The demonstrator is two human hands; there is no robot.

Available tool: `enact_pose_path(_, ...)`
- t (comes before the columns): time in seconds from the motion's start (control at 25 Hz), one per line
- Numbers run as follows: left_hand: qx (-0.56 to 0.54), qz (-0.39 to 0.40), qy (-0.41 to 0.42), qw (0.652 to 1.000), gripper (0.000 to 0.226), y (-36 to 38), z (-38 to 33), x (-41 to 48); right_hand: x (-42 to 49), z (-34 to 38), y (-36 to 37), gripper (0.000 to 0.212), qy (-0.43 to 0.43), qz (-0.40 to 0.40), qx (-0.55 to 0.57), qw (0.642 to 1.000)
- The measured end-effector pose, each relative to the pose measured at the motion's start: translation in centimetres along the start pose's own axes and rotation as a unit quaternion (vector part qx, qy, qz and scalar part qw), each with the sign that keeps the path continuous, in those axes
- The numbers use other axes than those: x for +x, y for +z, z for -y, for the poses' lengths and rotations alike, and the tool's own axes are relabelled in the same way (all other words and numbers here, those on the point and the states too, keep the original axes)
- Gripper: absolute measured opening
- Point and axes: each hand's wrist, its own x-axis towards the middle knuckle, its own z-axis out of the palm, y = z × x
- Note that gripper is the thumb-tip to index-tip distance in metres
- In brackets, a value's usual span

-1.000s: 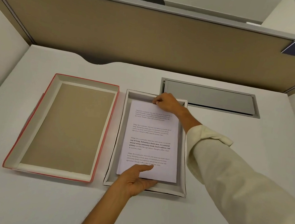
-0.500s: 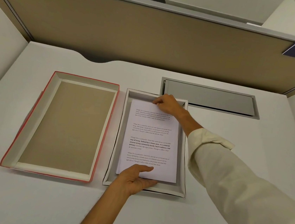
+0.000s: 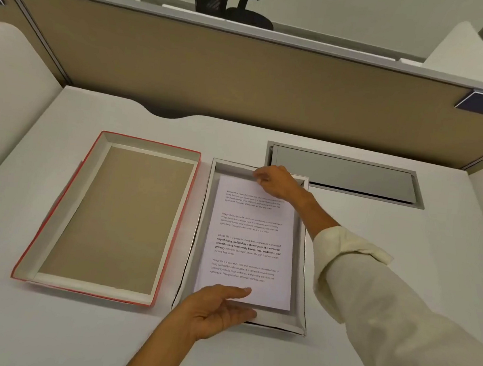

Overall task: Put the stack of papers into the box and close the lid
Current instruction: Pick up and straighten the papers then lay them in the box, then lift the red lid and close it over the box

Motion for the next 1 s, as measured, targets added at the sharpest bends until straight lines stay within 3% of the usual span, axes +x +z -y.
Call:
enact_pose_path(0.08, 0.091, -0.007, 0.058, 0.994, 0.049, -0.9, -1.0, -1.8, -0.8, 0.7, -0.3, 0.034, -0.001, -0.041, 0.054, 0.998)
enact_pose_path(0.16, 0.197, -0.056, 0.173, 0.963, 0.051, -2.3, -2.8, -3.5, -2.1, 2.0, -0.2, 0.035, 0.005, -0.082, 0.136, 0.987)
enact_pose_path(0.28, 0.3, -0.178, 0.36, 0.865, 0.043, -4.6, -7.4, -5.7, -4.9, 5.2, 1.5, 0.038, 0.014, -0.113, 0.274, 0.955)
enact_pose_path(0.44, 0.341, -0.328, 0.478, 0.74, 0.043, -9.8, -13.1, -6.8, -8.4, 10.4, 6.3, 0.051, 0.038, -0.083, 0.446, 0.89)
enact_pose_path(0.6, 0.389, -0.413, 0.491, 0.661, 0.046, -15.5, -16.0, -7.3, -10.4, 14.1, 11.3, 0.065, 0.067, -0.041, 0.51, 0.857)
enact_pose_path(0.72, 0.442, -0.477, 0.461, 0.604, 0.052, -18.8, -16.8, -7.9, -11.1, 15.6, 14.3, 0.073, 0.1, -0.033, 0.498, 0.861)
enact_pose_path(0.88, 0.459, -0.524, 0.374, 0.612, 0.063, -22.2, -16.9, -8.5, -11.6, 16.9, 17.6, 0.076, 0.119, -0.016, 0.451, 0.885)
enact_pose_path(1.0, 0.471, -0.547, 0.33, 0.608, 0.056, -23.7, -16.4, -8.5, -11.5, 17.3, 19.2, 0.067, 0.111, -0.005, 0.449, 0.887)
